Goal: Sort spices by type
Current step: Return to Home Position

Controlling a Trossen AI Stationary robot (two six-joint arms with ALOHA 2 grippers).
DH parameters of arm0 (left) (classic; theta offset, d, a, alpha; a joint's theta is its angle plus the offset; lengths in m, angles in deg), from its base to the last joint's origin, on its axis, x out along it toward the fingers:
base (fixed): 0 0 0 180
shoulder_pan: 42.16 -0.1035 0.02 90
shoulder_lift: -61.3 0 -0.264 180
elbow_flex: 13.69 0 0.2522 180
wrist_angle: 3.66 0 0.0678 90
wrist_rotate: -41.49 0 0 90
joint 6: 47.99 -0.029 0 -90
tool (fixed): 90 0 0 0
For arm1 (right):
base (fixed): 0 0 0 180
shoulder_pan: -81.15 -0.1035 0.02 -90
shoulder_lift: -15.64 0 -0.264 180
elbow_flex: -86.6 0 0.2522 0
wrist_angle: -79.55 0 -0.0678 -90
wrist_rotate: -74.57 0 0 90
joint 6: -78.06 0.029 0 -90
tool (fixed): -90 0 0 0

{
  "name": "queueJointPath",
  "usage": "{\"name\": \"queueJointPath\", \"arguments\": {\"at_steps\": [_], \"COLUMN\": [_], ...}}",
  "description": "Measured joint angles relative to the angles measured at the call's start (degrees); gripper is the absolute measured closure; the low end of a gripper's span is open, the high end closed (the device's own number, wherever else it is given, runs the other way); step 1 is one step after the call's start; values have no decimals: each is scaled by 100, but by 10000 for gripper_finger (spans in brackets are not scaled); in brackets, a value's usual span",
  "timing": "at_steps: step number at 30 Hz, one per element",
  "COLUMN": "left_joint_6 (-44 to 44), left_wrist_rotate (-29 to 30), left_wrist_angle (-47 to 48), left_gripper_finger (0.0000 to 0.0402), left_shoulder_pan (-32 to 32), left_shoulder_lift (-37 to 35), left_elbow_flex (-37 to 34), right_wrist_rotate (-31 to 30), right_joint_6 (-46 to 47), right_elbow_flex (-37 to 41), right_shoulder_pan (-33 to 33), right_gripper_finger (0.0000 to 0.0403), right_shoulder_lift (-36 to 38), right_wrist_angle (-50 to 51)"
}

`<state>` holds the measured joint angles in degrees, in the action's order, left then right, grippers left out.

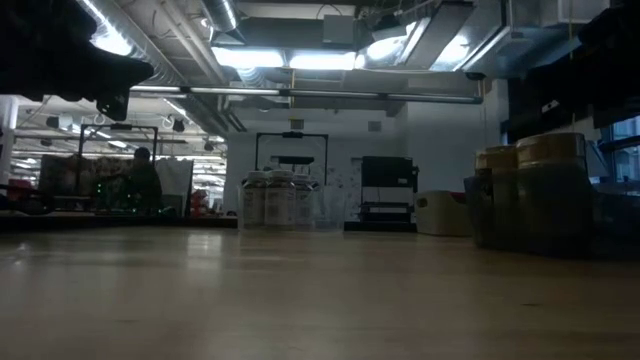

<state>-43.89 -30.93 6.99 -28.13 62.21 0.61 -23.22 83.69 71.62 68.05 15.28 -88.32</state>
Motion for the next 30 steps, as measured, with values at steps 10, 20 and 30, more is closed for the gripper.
{"name": "queueJointPath", "arguments": {"at_steps": [10,20,30], "left_joint_6": [-2,0,-1], "left_wrist_rotate": [0,0,0], "left_wrist_angle": [1,1,0], "left_gripper_finger": [396,396,396], "left_shoulder_pan": [1,-1,-1], "left_shoulder_lift": [0,0,0], "left_elbow_flex": [0,0,0], "right_wrist_rotate": [-9,11,28], "right_joint_6": [9,11,9], "right_elbow_flex": [-7,-16,-18], "right_shoulder_pan": [0,-198,-192], "right_gripper_finger": [393,393,393], "right_shoulder_lift": [0,15,15], "right_wrist_angle": [9,19,18]}}
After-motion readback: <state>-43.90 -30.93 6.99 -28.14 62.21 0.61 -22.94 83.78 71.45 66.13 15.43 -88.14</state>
